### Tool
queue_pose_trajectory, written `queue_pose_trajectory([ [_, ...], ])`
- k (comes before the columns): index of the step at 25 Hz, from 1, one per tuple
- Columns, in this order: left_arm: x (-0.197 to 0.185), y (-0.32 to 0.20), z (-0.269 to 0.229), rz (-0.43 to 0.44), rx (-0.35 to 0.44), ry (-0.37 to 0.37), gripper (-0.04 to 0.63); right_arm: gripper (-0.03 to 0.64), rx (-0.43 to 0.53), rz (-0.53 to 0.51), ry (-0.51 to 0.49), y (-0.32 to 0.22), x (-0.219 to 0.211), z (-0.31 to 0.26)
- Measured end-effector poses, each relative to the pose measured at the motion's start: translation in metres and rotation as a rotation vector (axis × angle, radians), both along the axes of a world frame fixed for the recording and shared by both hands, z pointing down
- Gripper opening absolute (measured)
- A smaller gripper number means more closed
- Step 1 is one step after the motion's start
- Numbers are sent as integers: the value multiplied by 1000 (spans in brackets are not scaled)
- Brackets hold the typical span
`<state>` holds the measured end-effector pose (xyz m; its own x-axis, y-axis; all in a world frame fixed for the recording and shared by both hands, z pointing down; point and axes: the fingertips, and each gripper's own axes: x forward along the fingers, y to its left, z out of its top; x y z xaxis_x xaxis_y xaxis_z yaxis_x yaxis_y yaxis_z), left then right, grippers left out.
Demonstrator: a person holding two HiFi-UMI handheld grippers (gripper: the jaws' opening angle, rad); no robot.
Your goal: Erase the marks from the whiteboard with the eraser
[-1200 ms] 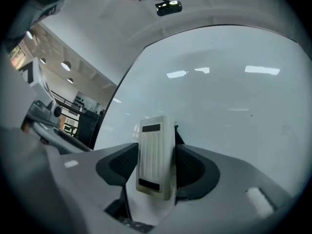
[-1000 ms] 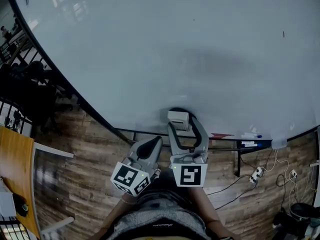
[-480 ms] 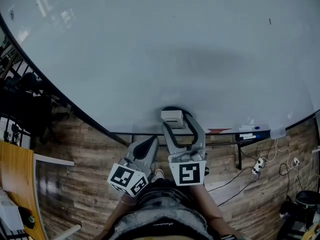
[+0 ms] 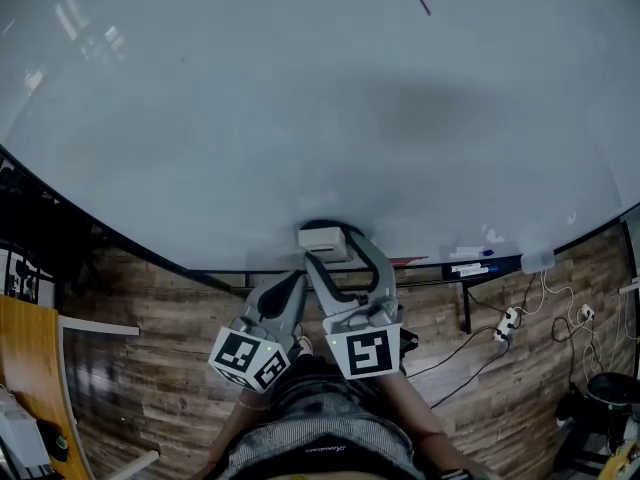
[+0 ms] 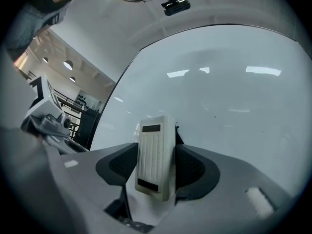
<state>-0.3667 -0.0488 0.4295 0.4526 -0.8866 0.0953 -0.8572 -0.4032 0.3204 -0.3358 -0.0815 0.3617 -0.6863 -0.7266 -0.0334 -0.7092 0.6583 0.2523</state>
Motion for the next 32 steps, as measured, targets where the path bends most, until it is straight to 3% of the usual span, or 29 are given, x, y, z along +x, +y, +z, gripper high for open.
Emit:
queue_pose_trajectory([
  [16, 114, -33, 0, 30, -14, 22, 3, 250, -15, -31, 8, -23, 108, -3],
  [26, 174, -41, -4, 7, 12, 9, 3, 250, -17, -17, 17, -39, 180, 2],
  [32, 201, -36, -3, -48, 9, 25, 3, 250, -18, -22, 54, -47, 215, 10],
])
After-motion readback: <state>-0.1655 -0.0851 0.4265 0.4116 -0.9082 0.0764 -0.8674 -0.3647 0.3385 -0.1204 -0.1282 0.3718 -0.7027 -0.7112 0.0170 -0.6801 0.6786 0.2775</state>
